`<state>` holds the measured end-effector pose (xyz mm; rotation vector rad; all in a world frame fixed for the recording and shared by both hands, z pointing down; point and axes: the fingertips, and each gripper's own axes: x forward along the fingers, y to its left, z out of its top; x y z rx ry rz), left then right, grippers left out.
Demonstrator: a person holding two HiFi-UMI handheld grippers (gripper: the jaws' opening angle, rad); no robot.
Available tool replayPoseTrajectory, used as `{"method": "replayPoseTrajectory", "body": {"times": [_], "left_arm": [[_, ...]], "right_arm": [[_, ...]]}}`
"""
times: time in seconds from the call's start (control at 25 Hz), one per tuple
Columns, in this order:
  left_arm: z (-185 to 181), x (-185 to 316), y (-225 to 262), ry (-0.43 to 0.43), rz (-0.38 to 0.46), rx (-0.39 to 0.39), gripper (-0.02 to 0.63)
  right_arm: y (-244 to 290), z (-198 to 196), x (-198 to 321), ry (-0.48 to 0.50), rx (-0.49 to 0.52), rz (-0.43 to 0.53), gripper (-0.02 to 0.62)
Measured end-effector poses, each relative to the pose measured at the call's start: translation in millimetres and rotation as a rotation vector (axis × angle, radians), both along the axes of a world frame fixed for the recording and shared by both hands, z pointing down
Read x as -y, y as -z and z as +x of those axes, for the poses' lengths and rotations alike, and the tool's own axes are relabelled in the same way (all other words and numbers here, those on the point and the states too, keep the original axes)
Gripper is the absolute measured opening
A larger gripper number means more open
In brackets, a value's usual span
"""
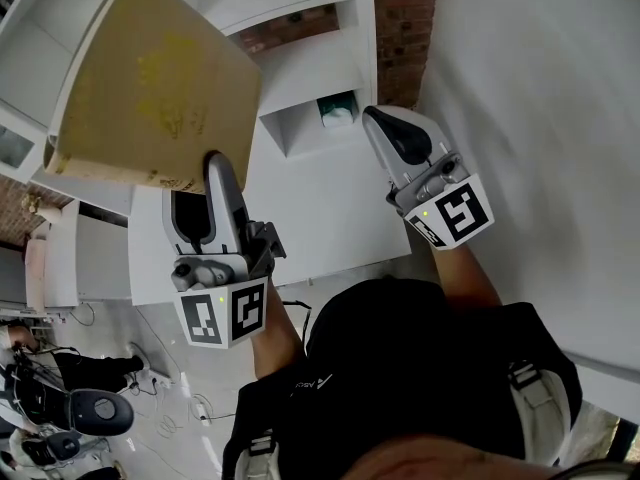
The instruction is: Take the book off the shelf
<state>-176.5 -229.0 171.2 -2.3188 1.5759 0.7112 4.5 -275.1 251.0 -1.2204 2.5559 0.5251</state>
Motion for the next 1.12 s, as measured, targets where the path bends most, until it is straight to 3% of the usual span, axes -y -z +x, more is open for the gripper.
{"method": "replayPoseTrajectory", "body": {"times": [1.12], "left_arm": [[12.9, -8.1, 6.4, -0.015, -0.007, 0.013, 0.184]], "right_arm": [[6.6, 1.3, -13.8, 0.011, 0.002, 0.005, 0.0]]}}
